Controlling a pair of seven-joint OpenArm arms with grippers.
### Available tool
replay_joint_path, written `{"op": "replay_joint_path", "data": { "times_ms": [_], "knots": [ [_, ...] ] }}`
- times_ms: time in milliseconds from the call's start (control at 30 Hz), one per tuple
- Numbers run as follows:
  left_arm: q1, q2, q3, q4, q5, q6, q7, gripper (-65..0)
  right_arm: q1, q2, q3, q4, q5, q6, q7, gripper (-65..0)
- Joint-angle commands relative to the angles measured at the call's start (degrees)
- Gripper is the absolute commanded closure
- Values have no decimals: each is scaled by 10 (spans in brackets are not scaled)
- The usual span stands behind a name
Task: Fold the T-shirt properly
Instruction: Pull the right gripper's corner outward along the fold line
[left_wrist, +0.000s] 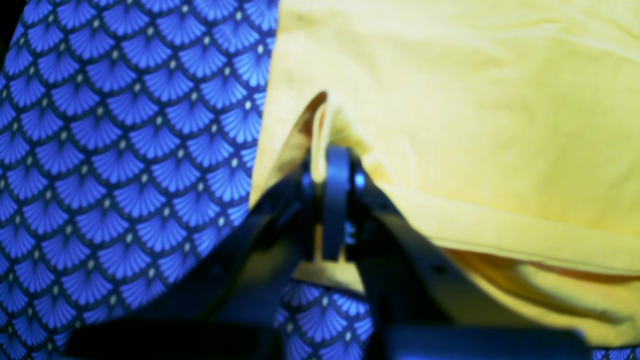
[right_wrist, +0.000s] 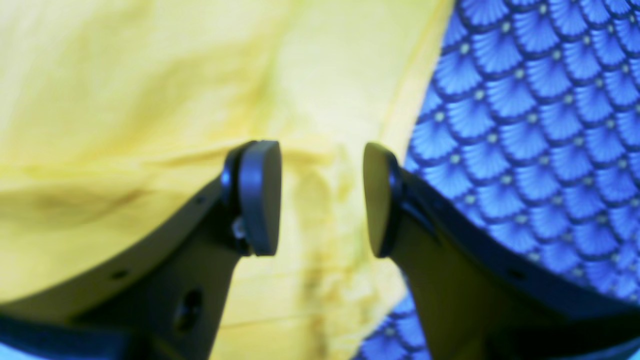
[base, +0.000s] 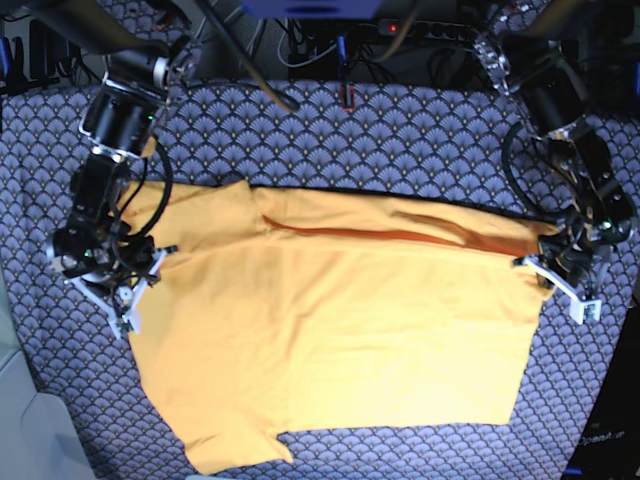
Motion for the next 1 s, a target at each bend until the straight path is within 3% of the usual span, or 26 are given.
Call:
{"op": "replay_joint_path", "data": {
  "times_ms": [0,600,667,800,967],
  "knots": [
    [-11,-7,0,9,-4,3,-10,0,15,6,-1,9,4,0,13,-281],
    [-11,-6,0,9,-4,3,-10,0,7,9,3,-58,6,0,36,-266],
    [-11,-6,0,9,-4,3,-10,0,7,9,3,-56,7,0,43,-207],
    [-11,-5,0,9,-5,3,-10,0,7,9,2,-58,7,0,47,0],
    [-11,-5,0,9,-7,3,-10,0,7,9,1,-54,7,0,46,0]
  ]
}}
